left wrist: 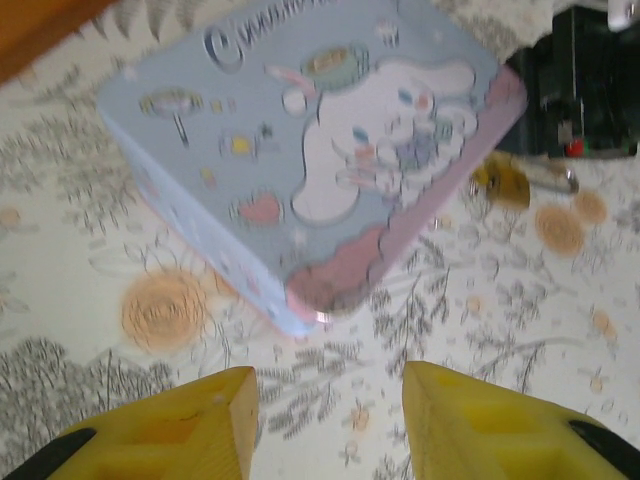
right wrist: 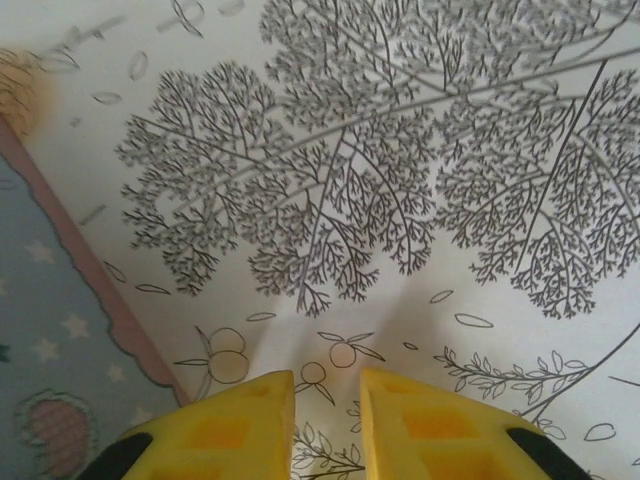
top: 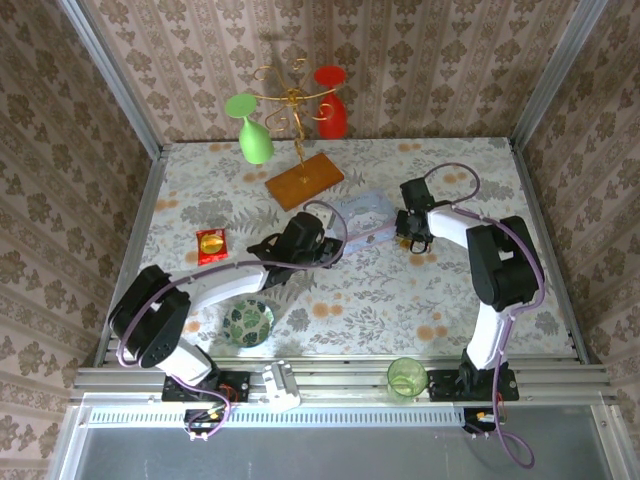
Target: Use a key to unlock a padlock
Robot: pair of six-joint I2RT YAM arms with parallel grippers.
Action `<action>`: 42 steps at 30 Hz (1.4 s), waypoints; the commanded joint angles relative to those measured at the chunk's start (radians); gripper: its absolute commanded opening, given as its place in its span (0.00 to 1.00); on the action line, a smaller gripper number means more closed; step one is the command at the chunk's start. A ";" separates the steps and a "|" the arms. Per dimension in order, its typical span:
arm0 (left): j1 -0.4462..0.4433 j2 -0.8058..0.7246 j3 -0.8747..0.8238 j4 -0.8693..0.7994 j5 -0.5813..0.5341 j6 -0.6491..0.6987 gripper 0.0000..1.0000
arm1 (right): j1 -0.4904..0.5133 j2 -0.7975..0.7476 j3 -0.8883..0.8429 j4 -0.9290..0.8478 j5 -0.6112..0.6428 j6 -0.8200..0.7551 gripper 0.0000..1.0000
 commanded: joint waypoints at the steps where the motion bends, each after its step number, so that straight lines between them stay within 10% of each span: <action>1: -0.014 -0.066 -0.039 0.003 -0.029 -0.036 0.44 | 0.021 -0.009 -0.005 -0.087 0.031 0.055 0.26; 22: -0.016 -0.306 -0.177 -0.016 -0.058 -0.079 0.44 | 0.221 -0.272 -0.166 -0.421 0.175 0.023 0.37; 42: -0.035 -0.417 -0.296 -0.007 -0.079 -0.133 0.47 | 0.120 -0.399 -0.452 -0.036 -0.044 0.265 0.68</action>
